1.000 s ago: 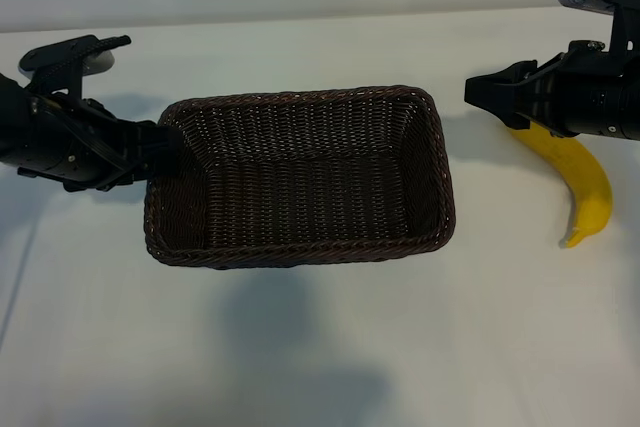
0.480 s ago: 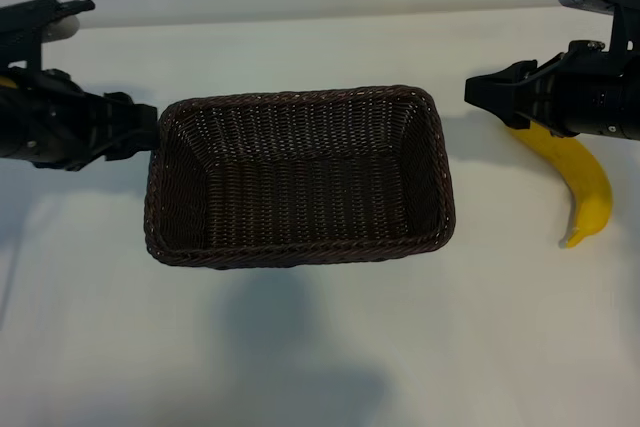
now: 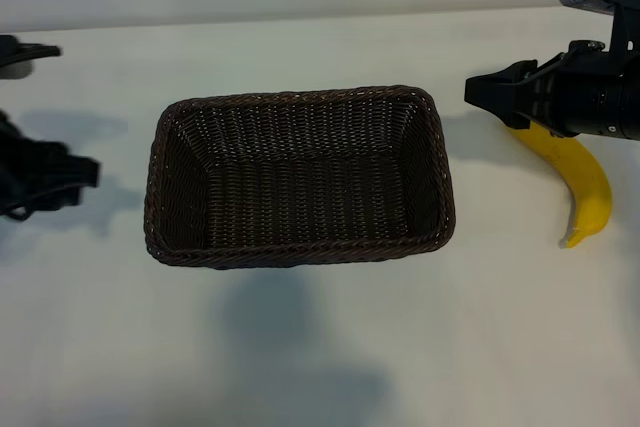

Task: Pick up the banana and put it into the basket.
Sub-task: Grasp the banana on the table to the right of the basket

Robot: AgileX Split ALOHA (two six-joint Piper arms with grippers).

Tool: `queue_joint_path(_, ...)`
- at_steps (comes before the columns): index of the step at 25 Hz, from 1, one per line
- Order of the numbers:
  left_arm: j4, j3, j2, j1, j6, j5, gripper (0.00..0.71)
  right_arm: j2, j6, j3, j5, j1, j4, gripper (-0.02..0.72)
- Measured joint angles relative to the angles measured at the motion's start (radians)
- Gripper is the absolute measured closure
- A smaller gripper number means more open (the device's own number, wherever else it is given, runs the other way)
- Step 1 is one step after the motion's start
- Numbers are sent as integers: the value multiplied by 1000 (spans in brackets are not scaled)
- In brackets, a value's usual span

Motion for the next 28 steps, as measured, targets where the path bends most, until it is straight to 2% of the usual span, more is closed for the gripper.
queue_joint_path(5,114,0,-109,0,-69,124,140,0,0,0,0,0,0,187)
queue_joint_path(9,115,33,-186,0,-69,130,148,0,0,0,0,0,0,187)
queue_joint_path(15,115,173,-300,0,-70,165,168,0,0,0,0,0,0,187)
queue_joint_path(21,94,304,-509,0,-70,185,168,0,1,0,0,0,0,187)
queue_joint_path(28,81,341,-719,0,-63,247,170,0,1,0,0,0,-1,187)
